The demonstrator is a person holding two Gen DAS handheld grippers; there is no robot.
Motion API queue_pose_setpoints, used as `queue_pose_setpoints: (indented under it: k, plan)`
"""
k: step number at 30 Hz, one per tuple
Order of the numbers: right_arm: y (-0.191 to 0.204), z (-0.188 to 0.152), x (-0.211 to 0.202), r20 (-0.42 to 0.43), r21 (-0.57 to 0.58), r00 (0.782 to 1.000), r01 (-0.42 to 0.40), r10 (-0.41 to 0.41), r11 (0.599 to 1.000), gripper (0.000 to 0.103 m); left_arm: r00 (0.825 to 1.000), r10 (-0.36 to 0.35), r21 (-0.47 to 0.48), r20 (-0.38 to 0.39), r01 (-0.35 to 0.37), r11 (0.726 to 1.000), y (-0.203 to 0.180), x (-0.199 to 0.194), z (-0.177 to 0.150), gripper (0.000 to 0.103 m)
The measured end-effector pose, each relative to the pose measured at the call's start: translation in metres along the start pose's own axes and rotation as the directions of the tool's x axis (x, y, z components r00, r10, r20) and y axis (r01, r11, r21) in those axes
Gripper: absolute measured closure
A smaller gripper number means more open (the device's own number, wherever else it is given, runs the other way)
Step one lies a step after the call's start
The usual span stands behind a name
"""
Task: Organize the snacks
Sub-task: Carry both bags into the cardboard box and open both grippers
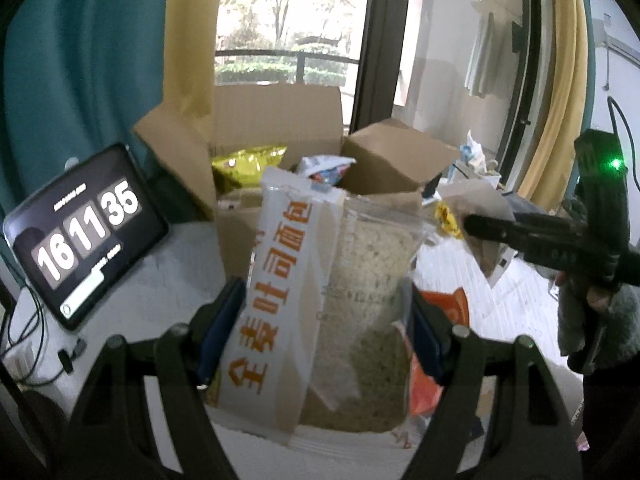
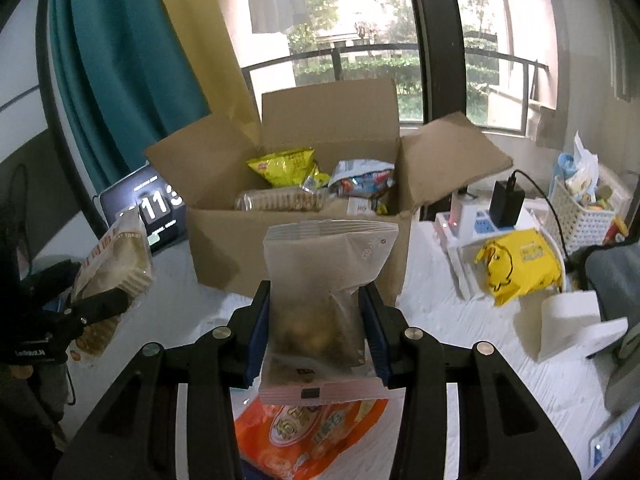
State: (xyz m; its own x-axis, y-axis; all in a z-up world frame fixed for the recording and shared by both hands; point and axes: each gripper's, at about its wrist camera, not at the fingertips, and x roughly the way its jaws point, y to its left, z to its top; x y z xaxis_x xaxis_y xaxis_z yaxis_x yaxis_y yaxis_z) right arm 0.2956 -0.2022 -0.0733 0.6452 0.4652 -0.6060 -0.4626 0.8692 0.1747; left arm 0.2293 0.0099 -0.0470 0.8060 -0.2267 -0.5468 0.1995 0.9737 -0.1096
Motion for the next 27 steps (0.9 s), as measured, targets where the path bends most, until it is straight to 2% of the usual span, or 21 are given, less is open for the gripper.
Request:
queue_pose_setpoints:
  k: [4, 18, 22, 27]
  plan:
    - [-0.005, 0.011, 0.0, 0.022, -0.009, 1.0, 0.003, -0.003, 1.0, 0.058, 0.999, 0.007, -0.005, 0.036, -0.007, 1.0, -0.002, 0.003, 0.013, 0.026]
    - [-0.017, 0.058, 0.006, 0.11, -0.05, 0.994, 0.017, -0.012, 0.999, 0.058, 0.993, -0.001, 0.068, 0.117, -0.007, 0.998, -0.015, 0.042, 0.071, 0.026]
    - [-0.021, 0.07, 0.011, 0.124, -0.053, 0.992, 0.023, -0.017, 0.998, 0.058, 0.991, -0.003, 0.057, 0.131, -0.004, 0.998, -0.013, 0.058, 0.085, 0.026]
    - [-0.029, 0.081, 0.02, 0.145, -0.043, 0.989, 0.031, -0.025, 0.999, 0.058, 0.99, -0.016, -0.001, 0.137, 0.017, 1.0, -0.008, 0.081, 0.101, 0.026]
